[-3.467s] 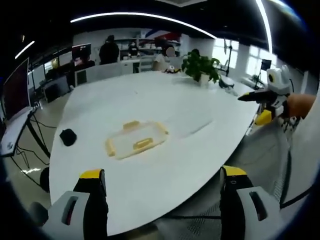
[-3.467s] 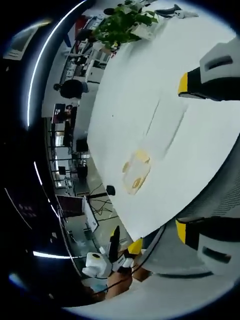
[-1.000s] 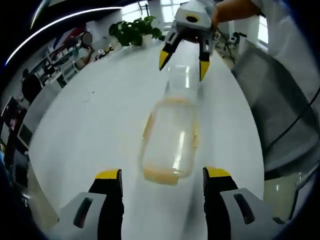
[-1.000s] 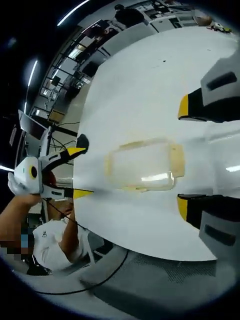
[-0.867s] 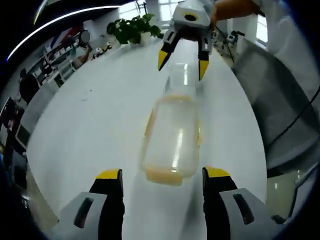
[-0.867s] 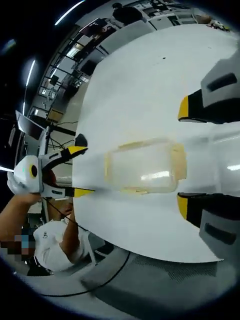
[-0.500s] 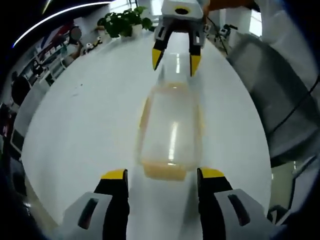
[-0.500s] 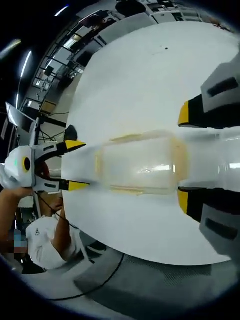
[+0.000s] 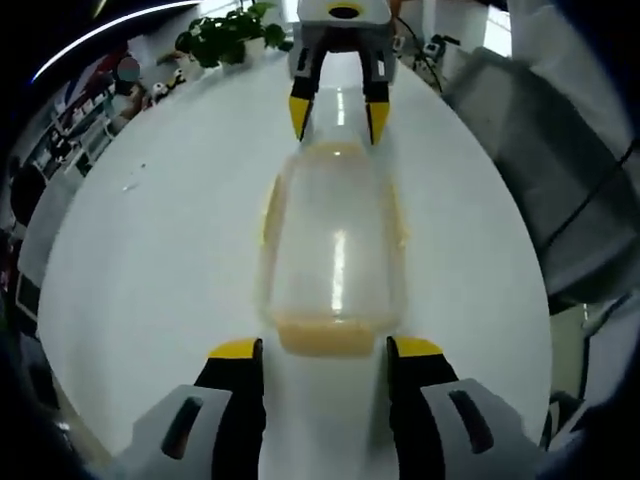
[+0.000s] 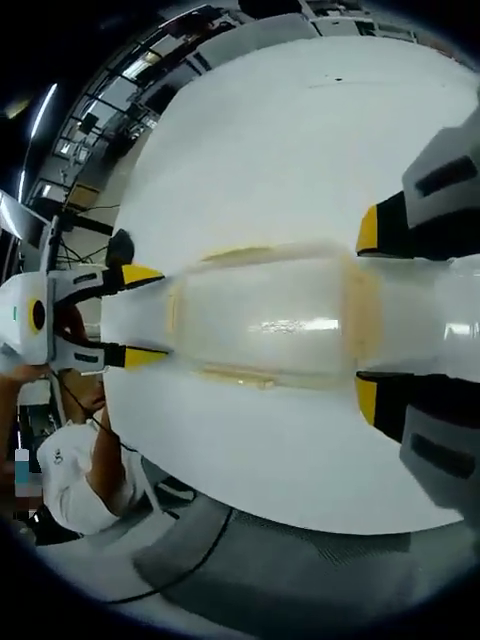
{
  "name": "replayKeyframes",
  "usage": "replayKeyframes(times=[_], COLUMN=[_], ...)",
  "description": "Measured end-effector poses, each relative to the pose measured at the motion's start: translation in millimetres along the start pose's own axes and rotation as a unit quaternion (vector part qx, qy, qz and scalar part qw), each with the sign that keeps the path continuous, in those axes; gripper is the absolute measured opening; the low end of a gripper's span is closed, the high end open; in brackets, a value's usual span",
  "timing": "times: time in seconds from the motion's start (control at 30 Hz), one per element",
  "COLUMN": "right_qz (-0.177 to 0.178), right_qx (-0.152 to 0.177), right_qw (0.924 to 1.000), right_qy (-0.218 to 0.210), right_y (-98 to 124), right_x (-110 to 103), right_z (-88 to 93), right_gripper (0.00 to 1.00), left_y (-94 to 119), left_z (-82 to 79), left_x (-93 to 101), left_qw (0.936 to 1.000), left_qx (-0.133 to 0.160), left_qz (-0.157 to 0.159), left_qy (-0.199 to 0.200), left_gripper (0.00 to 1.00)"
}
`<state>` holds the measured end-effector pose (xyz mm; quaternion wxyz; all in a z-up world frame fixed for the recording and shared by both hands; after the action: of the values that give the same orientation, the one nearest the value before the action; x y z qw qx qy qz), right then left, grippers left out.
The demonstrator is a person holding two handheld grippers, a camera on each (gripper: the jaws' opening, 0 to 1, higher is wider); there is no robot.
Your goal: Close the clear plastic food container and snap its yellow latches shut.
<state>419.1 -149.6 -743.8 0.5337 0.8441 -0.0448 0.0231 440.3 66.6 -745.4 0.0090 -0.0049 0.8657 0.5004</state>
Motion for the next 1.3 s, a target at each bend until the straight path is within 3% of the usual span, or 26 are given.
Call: replayKeyframes(times=[0.27,0.57,0.77,1.07,1.3], right_qz=[-0.004,-0.025,-0.029,-0.022,-0.017], right_qx=[-0.039,-0.034,-0.052,-0.041,-0.029], right_qw=[0.9992,0.9991,0.9982,0.9987,0.9991], right_qy=[0.005,0.003,0.005,0.021,0.028], right_y=[-12,-13,-14,-11,3], right_x=[1,2,3,-1,-3], right_z=[7.5,3.6,1.4,1.0,-6.5], right_gripper=[0.40,0.38,0.38,0.37,0.37], left_y=[-9,-12,-14,-12,10], left_z=[1.6,-1.7,-3.5,-3.2,-11.8], left_x=[5.7,5.4,5.3,11.9,18.9], left_qw=[0.9998,0.9998,0.9997,0.9996,0.9999], left_qx=[-0.009,-0.006,-0.012,-0.013,-0.011], left_qz=[0.014,0.016,0.021,0.025,0.012], left_qy=[-0.013,-0.012,0.002,-0.002,-0.002], left_gripper=[0.39,0.38,0.38,0.36,0.37])
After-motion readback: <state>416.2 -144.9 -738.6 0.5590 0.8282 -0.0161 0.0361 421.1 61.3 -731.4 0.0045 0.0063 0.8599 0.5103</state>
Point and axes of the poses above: the point that each gripper's makers call its tool centre point, and the gripper's own axes: y roughly backward along the fingers, x roughly to its right, z roughly out of its underside, the point moved 5 cm from there along y, roughly backward along the fingers, and after that the axes turned 2 degrees about z, right-handed, at the moved point
